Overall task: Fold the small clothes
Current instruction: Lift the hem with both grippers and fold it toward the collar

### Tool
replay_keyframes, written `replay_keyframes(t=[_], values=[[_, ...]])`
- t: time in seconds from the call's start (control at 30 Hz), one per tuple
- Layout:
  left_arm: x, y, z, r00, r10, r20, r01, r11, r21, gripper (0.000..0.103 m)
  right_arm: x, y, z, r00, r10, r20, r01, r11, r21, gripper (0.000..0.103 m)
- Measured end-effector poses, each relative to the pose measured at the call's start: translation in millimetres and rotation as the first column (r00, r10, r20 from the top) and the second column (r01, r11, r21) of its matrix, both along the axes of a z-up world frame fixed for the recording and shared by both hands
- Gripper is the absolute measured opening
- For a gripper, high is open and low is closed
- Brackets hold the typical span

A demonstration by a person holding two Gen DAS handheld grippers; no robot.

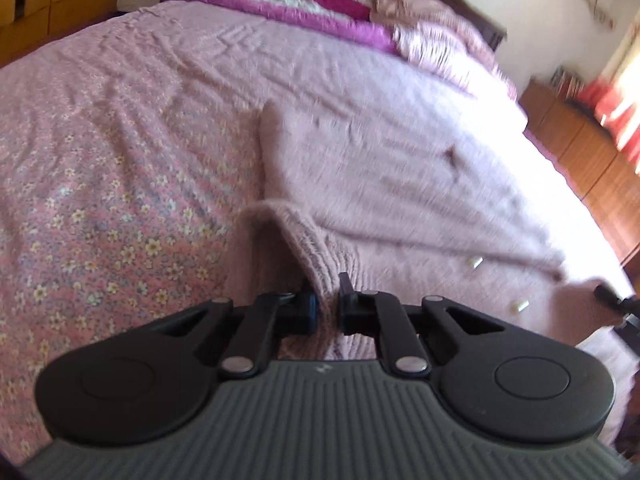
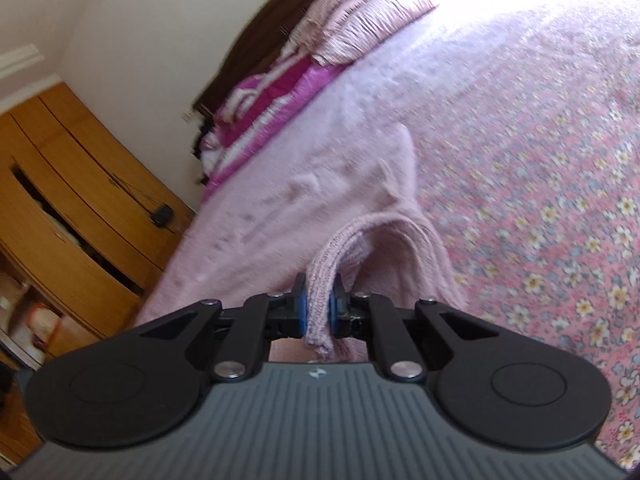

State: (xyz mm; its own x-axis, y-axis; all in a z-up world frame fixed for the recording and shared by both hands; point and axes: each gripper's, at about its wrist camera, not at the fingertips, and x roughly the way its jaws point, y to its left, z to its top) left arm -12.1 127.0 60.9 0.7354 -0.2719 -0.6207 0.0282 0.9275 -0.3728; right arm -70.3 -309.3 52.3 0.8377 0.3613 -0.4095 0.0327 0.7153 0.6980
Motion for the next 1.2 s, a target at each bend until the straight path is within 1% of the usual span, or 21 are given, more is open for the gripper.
replay_keyframes(t=[0.1, 0.27, 0.33, 0.43, 0.57, 0.63, 0.73, 0.77, 0.83, 0.9, 1.0, 1.07, 1.2], values=[[-4.9, 6.8, 21.4, 0.998, 0.02, 0.053, -0.016, 0.997, -0.071, 0.011, 0.3, -2.5, 13.4, 0.999, -0.002, 0.046, 0.001, 0.999, 0.036, 0.011], [-6.1, 8.6, 57.9, 0.984, 0.069, 0.161, -0.051, 0.993, -0.111, 0.011, 6.7, -8.3, 39.0, 0.991, -0.042, 0.128, 0.034, 0.997, 0.063, 0.01], [-2.3, 6.5, 69.0, 0.978, 0.081, 0.19, -0.063, 0.993, -0.101, 0.011, 11.3, -9.0, 48.4, 0.986, -0.046, 0.163, 0.038, 0.998, 0.049, 0.01], [9.3, 1.3, 84.6, 0.966, 0.103, 0.237, -0.096, 0.995, -0.039, 0.011, 23.6, -10.9, 61.8, 0.982, -0.04, 0.184, 0.037, 0.999, 0.021, 0.01], [34.1, -0.1, 98.4, 0.956, 0.124, 0.265, -0.119, 0.992, -0.034, 0.011, 45.1, -12.2, 81.9, 0.974, -0.041, 0.223, 0.045, 0.999, -0.01, 0.01], [49.5, -2.2, 100.8, 0.955, 0.128, 0.268, -0.131, 0.991, -0.007, 0.011, 60.7, -12.5, 88.8, 0.972, -0.039, 0.232, 0.045, 0.999, -0.019, 0.01], [76.0, -11.5, 94.0, 0.961, 0.121, 0.249, -0.143, 0.987, 0.071, 0.011, 87.9, -10.7, 93.0, 0.971, -0.046, 0.233, 0.061, 0.997, -0.055, 0.01], [85.1, -14.0, 88.5, 0.965, 0.121, 0.231, -0.145, 0.986, 0.087, 0.011, 97.3, -8.9, 91.9, 0.972, -0.053, 0.228, 0.072, 0.995, -0.075, 0.01], [101.7, -15.3, 74.0, 0.974, 0.116, 0.192, -0.136, 0.986, 0.094, 0.011, 116.6, -6.6, 83.8, 0.976, -0.061, 0.211, 0.083, 0.992, -0.095, 0.01], [118.0, -17.2, 59.3, 0.98, 0.114, 0.16, -0.133, 0.985, 0.111, 0.011, 134.1, -5.0, 70.2, 0.981, -0.077, 0.178, 0.097, 0.989, -0.11, 0.01], [138.6, -24.0, 38.5, 0.985, 0.095, 0.145, -0.123, 0.973, 0.195, 0.011, 155.8, -0.2, 48.7, 0.986, -0.091, 0.141, 0.113, 0.981, -0.161, 0.01], [150.0, -25.3, 22.5, 0.988, 0.089, 0.122, -0.116, 0.966, 0.233, 0.011, 169.5, 2.3, 32.3, 0.988, -0.104, 0.118, 0.125, 0.974, -0.188, 0.01], [171.4, -23.0, -7.3, 0.994, 0.094, 0.048, -0.104, 0.959, 0.265, 0.013, 194.2, -1.0, -6.4, 0.987, -0.154, 0.038, 0.159, 0.966, -0.203, 0.011]])
